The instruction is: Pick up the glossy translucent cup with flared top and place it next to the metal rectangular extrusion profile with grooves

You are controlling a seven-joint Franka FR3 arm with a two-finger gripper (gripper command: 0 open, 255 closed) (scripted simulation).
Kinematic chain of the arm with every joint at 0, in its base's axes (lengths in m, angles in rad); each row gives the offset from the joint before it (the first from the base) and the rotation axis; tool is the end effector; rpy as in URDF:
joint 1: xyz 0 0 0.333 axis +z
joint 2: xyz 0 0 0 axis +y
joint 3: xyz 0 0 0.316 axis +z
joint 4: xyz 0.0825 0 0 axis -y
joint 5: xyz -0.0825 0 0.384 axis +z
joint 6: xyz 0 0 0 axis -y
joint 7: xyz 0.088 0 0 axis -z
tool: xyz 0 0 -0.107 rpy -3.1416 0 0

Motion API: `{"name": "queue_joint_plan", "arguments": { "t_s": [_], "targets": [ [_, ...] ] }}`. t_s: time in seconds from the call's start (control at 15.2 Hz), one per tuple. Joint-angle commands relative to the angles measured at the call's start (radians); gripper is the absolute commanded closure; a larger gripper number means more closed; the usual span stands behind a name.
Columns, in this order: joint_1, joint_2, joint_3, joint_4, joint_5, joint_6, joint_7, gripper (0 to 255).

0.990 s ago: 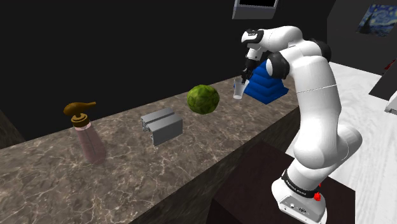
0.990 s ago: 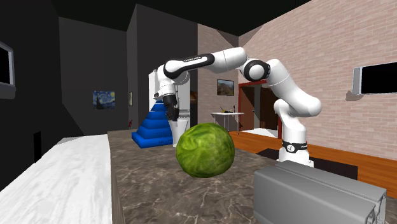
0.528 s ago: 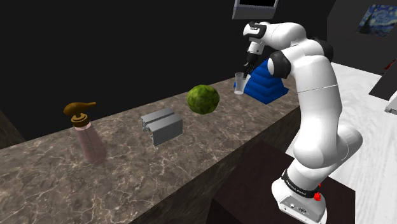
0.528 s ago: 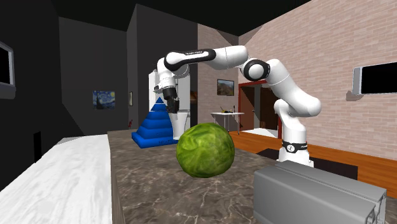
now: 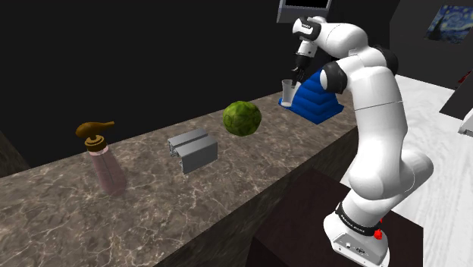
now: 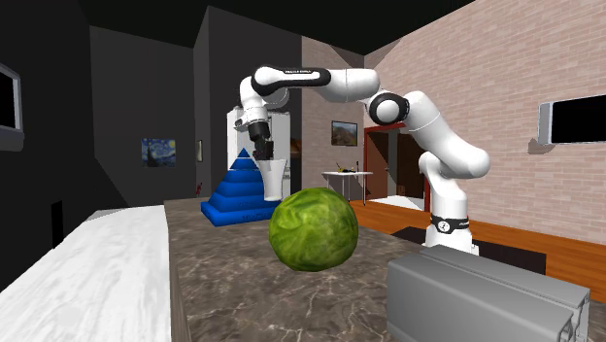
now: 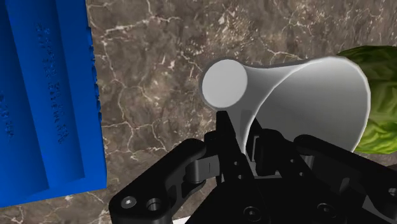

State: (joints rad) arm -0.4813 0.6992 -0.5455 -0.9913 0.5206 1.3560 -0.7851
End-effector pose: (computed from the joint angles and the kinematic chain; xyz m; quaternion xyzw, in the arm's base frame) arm 0.5139 -0.4844 0.4675 -0.9858 0.0641 0.0155 0.1547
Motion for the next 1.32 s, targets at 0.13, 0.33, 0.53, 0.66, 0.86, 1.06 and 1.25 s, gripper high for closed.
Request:
{"name": "queue_joint_plan", "arguments": {
  "t_s": [0.13,0.33,0.53,0.66,0.86,1.06,1.25],
  "targets": [
    [-0.026,0.016,0.006,0.088,0.008,-0.064,0.020,255],
    [-0.055,0.040,0.014,0.175,0.019,-0.120,0.040,255],
    [-0.097,0.082,0.030,0.299,0.037,-0.189,0.068,255],
    [-0.155,0.147,0.057,0.459,0.061,-0.265,0.106,255],
    [0.011,-0.050,-0.012,0.094,0.002,-0.130,0.060,255],
    [0.151,-0.210,-0.044,-0.163,-0.058,-0.028,0.076,255],
    [0.256,-0.342,-0.050,-0.345,-0.113,0.047,0.122,255]
  ]
}}
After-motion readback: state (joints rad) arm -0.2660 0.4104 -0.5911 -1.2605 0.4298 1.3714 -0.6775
